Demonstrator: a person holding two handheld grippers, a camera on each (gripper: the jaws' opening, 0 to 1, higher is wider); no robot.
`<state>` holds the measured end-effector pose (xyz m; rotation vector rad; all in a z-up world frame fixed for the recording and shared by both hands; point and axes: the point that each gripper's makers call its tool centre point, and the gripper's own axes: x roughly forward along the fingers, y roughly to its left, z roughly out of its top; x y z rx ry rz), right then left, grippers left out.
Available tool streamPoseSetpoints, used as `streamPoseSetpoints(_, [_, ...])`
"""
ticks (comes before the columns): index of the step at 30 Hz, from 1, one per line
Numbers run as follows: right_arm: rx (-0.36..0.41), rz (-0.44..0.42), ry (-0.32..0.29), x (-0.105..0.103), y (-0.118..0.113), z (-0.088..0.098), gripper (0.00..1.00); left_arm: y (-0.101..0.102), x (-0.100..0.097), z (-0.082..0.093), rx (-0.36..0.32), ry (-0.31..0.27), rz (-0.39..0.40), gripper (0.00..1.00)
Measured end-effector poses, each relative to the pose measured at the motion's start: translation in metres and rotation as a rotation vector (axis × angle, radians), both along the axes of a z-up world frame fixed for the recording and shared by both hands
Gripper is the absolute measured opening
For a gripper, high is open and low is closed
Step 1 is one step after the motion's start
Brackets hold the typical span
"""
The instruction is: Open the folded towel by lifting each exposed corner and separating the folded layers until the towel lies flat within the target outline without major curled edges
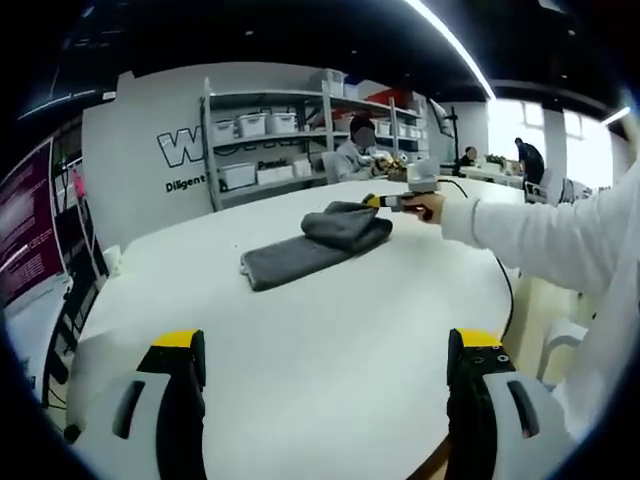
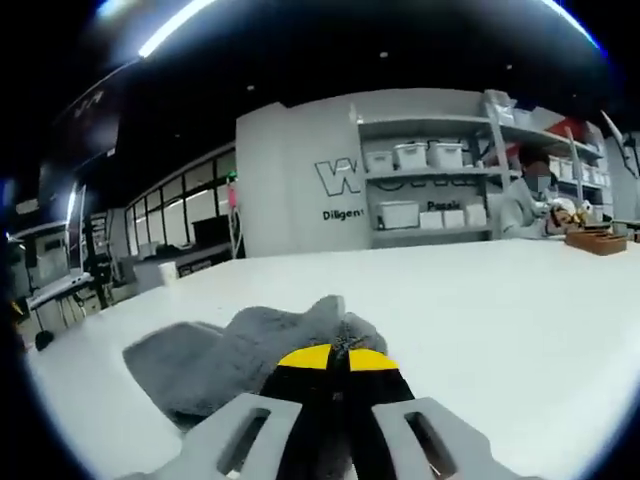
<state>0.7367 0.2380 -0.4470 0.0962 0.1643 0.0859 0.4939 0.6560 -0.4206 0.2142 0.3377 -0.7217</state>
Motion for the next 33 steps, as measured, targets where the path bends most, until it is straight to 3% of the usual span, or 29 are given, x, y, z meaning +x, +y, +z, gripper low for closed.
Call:
streamPoseSetpoints(12, [-0.070,-0.109,0.011,-0.028,-0.072,0.004,0.00,-0.002,0.005,-0.003,0.017,0.010,0.003,1.00])
streamPoseSetpoints(19, [-0.151,-0.190,0.075,-0.057,-0.127,-0.011,0.00,-0.006,0.009,-0.003,0.025,0.008,0.003,1.00])
streamPoseSetpoints(21, [-0.141,-0.210,0.079,-0.064,-0.140,-0.013,0.00,-0.009,0.010,-0.004,0.029,0.010,0.000,1.00])
streamPoseSetpoints(33, [-0.244,-0.342,0.142,-0.093,-0.230,-0.023,0.00,-0.021,0.016,-0.003,0.027,0.003,0.011,1.00])
